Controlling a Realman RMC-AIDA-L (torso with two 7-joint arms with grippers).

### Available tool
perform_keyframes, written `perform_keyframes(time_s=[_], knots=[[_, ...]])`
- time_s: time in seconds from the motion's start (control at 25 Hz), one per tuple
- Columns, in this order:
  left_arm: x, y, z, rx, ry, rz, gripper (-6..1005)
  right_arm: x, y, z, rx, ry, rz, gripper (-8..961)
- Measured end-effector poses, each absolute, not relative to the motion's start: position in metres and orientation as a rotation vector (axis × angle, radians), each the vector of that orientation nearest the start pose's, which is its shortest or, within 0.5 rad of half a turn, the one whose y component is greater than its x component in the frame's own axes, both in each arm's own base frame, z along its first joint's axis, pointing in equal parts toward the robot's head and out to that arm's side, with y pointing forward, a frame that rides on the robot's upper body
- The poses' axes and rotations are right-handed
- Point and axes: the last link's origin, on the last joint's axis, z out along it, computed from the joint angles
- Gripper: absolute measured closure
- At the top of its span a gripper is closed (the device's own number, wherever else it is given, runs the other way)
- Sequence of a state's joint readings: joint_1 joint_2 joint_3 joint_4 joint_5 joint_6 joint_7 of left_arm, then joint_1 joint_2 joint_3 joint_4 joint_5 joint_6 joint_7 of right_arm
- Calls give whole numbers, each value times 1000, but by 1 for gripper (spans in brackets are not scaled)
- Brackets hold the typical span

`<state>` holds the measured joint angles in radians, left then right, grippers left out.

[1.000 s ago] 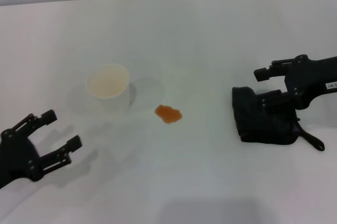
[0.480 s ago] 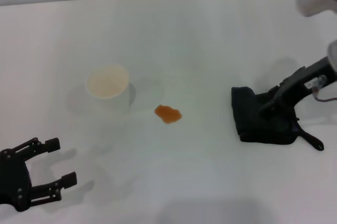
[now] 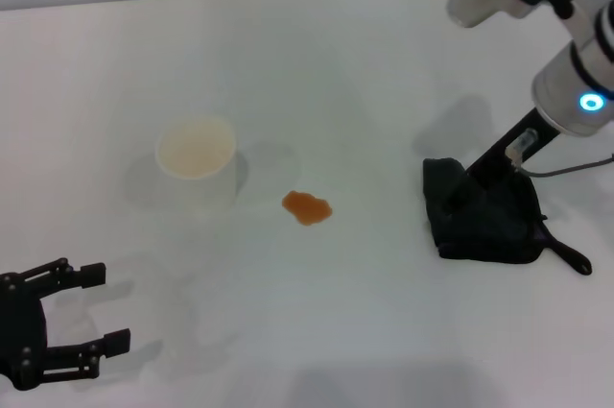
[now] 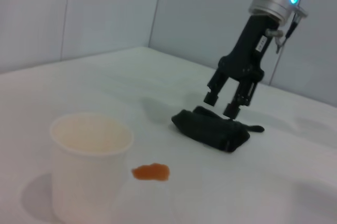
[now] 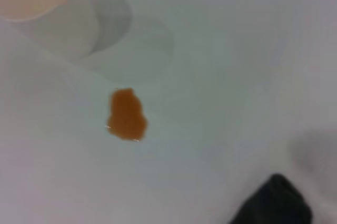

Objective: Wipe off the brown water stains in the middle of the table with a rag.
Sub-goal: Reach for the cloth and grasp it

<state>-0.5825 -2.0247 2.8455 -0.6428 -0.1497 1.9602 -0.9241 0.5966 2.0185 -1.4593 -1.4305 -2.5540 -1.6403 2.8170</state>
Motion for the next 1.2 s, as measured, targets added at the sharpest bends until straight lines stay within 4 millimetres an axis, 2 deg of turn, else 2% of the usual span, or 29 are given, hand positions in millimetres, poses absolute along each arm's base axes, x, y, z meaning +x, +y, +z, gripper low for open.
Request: perform_keyframes(time_s=[0.2,0.36,0.76,1.0,1.2], knots=[[-325,251,34,-2850,-551,-619,105,176,350,6,-2453,1150,-593,113],[-320,258,33,-2860,-525,-620,105,188,353,3,-2414,1184,-634,148],[-317,261,31,-2863,-512,-626,104,190,363,-4,-2402,1161,-668,213],[-315,262,30,-2863,-507,-630,104,192,364,-7,-2394,1139,-700,218],[-315,263,30,-2862,-505,-632,104,197,364,-12,-2393,1143,-739,272]])
